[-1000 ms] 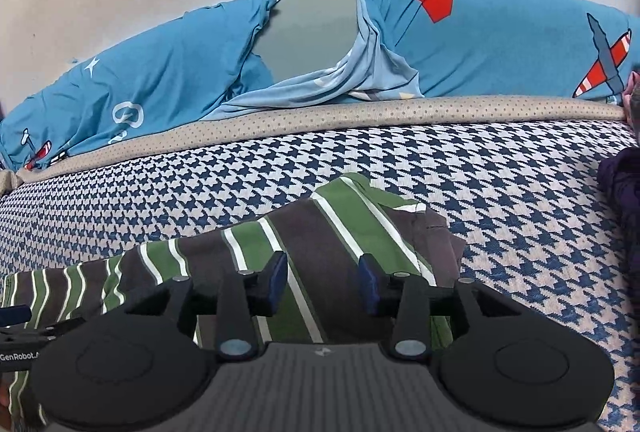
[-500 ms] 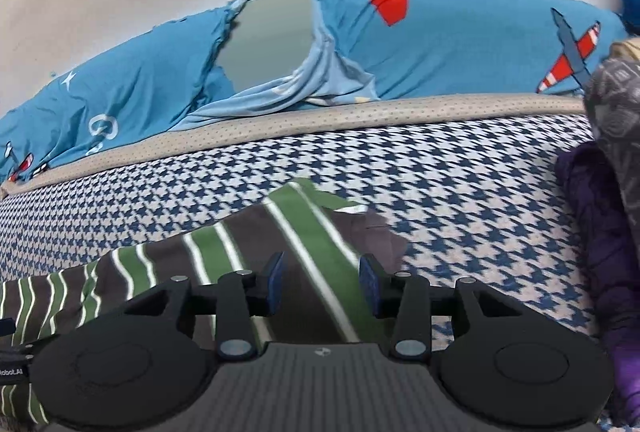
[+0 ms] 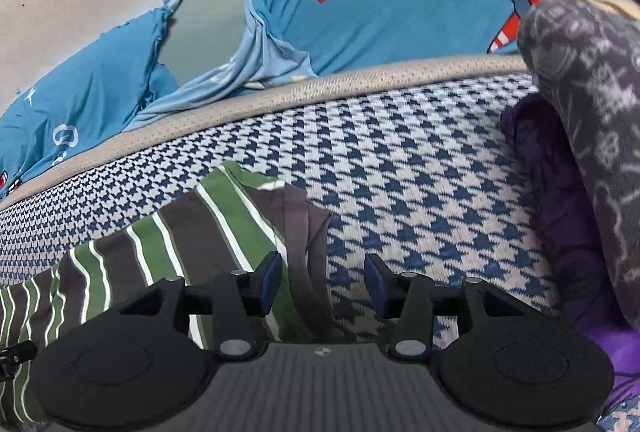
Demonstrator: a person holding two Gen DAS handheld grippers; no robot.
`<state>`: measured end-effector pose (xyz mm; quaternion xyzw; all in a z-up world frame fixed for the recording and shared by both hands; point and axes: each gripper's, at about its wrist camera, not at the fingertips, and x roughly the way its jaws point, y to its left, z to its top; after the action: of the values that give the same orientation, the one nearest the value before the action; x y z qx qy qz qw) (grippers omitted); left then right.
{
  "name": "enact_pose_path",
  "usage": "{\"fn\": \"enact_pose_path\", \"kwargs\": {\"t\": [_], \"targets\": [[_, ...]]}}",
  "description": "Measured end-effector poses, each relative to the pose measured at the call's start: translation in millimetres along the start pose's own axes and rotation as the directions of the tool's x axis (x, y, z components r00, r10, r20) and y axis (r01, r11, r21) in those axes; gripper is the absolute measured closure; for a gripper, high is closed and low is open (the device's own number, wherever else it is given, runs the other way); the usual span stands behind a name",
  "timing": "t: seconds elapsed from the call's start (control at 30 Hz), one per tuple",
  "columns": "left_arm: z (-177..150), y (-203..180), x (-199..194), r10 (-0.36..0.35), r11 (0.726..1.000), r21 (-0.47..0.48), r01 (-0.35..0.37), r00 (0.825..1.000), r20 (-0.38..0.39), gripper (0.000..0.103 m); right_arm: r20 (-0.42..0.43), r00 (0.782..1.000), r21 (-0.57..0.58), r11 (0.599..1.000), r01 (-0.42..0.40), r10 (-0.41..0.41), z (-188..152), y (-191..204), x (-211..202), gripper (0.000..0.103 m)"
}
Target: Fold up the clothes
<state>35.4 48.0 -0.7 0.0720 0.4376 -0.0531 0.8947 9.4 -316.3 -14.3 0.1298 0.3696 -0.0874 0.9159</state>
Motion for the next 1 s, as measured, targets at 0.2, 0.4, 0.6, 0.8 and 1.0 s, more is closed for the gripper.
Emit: {"fn": "enact_pose_path", "kwargs": {"t": [0.2,0.4,0.6,0.8,1.0], "targets": [[-0.3,2.0,1.6,-0.002,1.000,-0.004,0.002,1.000,-0.008,0.000,-0.034,0.999,0.037,0.999,-0.033,0.034,-4.5,0.9,13.8,0.058],[-2.4,5.6,3.4,-0.005,1.000,-0.017,0.005,1.000,-0.015,0.000,0.009,0.999,-0.011,0.999,-0.042,0.043,-10.1,10.9,19.9,0.061],[-3.9,9.2,5.2,-0.001,1.000,-0.025,0.001,1.000,-0.016,0.000,0.014,0.996,0.001,0.996,-0.086,0.086,-10.9,12.2,25.0,0.088],[-4.7,12.0,5.1,0.003,0.999,-0.034,-0.004,1.000,-0.015,0.000,0.032,0.996,-0.028,0.996,-0.088,0.089,-7.5,22.4,17.2,0.094],[-5.0,14.3,4.2,0.007,0.999,-0.040,-0.008,1.000,-0.010,0.000,0.104,0.988,-0.095,0.990,-0.105,0.114,-1.3,42.7,-6.0,0.094]]}}
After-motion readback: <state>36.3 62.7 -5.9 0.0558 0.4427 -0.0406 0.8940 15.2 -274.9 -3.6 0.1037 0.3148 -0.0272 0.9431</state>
